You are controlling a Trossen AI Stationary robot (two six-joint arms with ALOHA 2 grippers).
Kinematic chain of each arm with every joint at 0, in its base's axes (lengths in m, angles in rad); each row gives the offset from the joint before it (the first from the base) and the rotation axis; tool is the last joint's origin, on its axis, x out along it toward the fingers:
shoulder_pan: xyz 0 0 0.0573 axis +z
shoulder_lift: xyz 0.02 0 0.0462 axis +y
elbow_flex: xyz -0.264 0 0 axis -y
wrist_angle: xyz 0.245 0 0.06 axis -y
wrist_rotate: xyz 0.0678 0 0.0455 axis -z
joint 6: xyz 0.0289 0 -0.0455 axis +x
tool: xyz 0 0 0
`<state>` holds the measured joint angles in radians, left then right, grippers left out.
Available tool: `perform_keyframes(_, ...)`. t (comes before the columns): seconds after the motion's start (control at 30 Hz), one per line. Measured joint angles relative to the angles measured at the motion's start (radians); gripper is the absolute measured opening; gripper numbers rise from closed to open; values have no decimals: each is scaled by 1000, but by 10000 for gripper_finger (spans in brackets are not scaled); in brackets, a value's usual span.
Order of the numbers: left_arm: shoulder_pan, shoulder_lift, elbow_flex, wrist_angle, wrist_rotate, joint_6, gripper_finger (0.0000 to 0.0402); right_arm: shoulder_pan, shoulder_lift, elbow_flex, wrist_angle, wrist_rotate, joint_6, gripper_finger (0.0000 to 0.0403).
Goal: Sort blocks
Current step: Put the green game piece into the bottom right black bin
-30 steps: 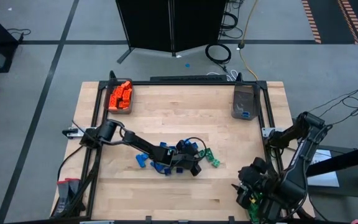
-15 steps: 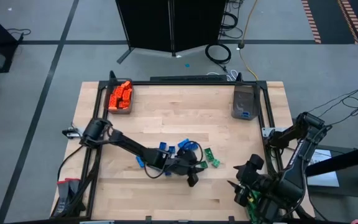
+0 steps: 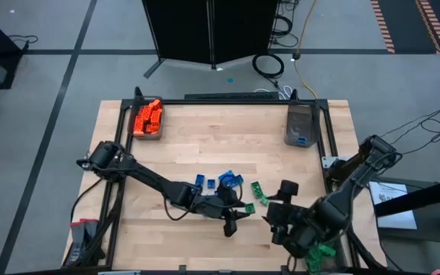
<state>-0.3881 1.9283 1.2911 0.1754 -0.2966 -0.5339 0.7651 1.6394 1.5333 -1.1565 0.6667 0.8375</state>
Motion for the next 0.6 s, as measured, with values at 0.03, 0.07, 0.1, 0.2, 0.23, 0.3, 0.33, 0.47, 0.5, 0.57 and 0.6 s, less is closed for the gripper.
perform_keyframes(0.03,-2,-2,1,2,0,1,135,-14,0,0,2,-16,-20,274)
perform_keyframes(0.07,-4,-3,1,2,-1,1,135,-27,0,0,4,-29,-43,274)
perform_keyframes(0.1,-8,-2,1,1,-1,1,135,-40,0,0,10,-41,-67,275)
perform_keyframes(0.2,-13,0,1,-4,-2,1,135,-74,0,0,49,-68,-147,275)
perform_keyframes(0.23,-14,0,1,-5,-2,1,135,-84,0,0,66,-90,-177,275)
perform_keyframes(0.3,-15,0,1,-5,-3,2,136,-105,0,0,92,-137,-225,275)
perform_keyframes(0.33,-15,0,1,-6,-3,10,136,-115,0,0,106,-161,-242,275)
perform_keyframes(0.47,-14,0,1,-5,-8,25,136,-141,0,0,137,-226,-289,275)
perform_keyframes(0.5,-14,0,1,-6,-8,26,136,-145,0,0,145,-230,-299,275)
perform_keyframes(0.57,-14,0,1,-5,-8,26,136,-151,0,0,146,-240,-315,275)
perform_keyframes(0.6,-14,0,1,-5,-8,27,136,-157,0,0,146,-253,-323,275)
